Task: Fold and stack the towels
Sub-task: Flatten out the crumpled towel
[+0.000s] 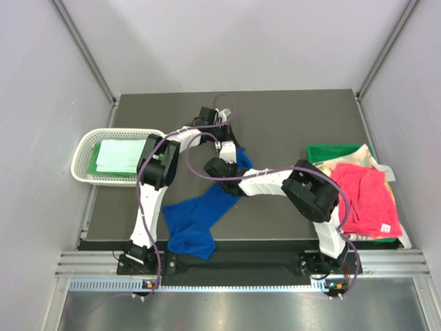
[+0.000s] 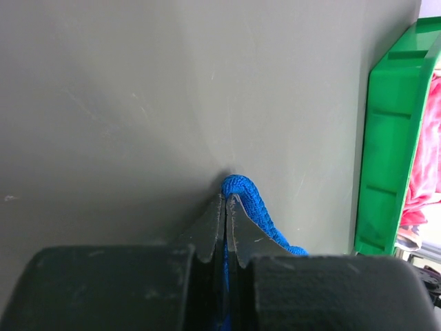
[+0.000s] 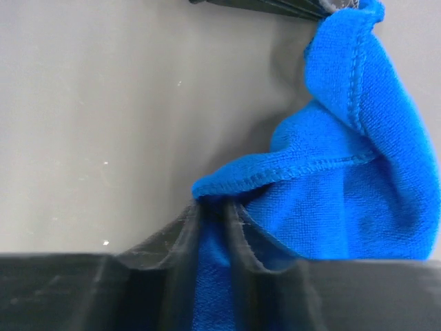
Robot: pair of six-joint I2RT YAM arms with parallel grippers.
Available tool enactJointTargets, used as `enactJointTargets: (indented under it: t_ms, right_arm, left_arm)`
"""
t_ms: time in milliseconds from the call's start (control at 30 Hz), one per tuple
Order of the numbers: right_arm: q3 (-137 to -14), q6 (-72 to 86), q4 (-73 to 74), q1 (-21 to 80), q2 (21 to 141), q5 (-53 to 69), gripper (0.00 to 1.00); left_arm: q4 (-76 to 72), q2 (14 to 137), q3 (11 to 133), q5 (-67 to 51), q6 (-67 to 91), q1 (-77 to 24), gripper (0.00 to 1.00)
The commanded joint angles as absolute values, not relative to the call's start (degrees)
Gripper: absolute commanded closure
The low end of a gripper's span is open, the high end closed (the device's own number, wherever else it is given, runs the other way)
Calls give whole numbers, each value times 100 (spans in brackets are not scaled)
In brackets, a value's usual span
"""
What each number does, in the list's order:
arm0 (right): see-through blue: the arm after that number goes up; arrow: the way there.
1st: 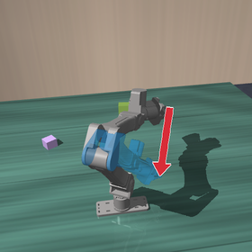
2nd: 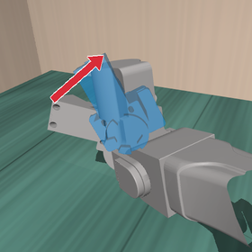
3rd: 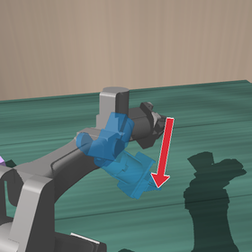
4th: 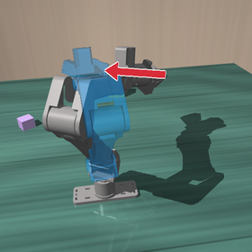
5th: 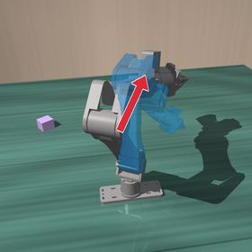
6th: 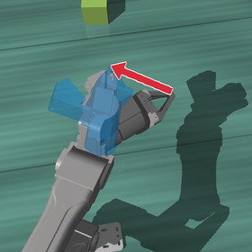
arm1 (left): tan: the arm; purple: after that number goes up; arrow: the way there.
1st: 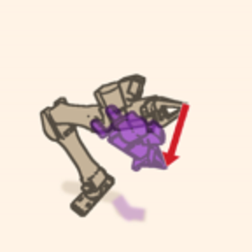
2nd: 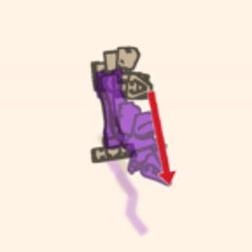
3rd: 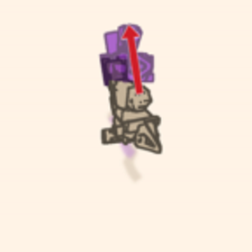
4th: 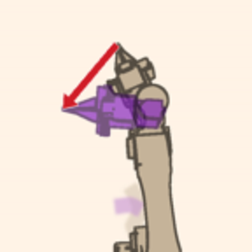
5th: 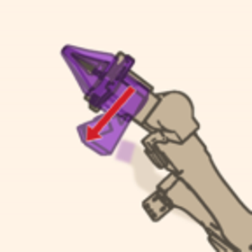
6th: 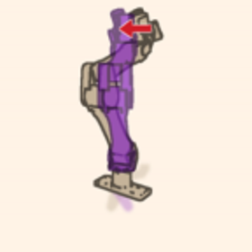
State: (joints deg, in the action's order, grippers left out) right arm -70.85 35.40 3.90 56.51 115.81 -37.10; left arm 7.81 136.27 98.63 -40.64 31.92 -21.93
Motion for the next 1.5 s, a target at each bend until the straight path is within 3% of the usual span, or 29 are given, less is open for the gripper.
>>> enactJointTargets:
  t_ms: [0, 100, 600, 1033, 1200, 1467]
  right_arm:
    - [-7216, 3454, 703, 5713, 11769, -3735, 92]
    - [-7137, 3227, 633, 5625, 11331, -3604, 100]
    - [-5872, 2548, -184, 4606, 8238, -933, 100]
    - [-3965, 2505, 130, 3226, 6909, -633, 100]
    - [-4016, 2268, 315, 3190, 6514, -729, 100]
    - [-5237, 1398, 1256, 3094, 5389, -870, 100]
  left_arm:
    - [589, 13746, 9896, -3964, 3225, -2118, 100]
    - [466, 13694, 9853, -3946, 3296, -2083, 100]
    - [536, 12411, 9282, -1971, 3191, -1898, 100]
    - [598, 10469, 7911, -826, 2944, -1890, 100]
    - [606, 9723, 7664, -949, 2831, -1907, 100]
    - [1573, 8212, 8322, -1063, 1988, -1934, 100]
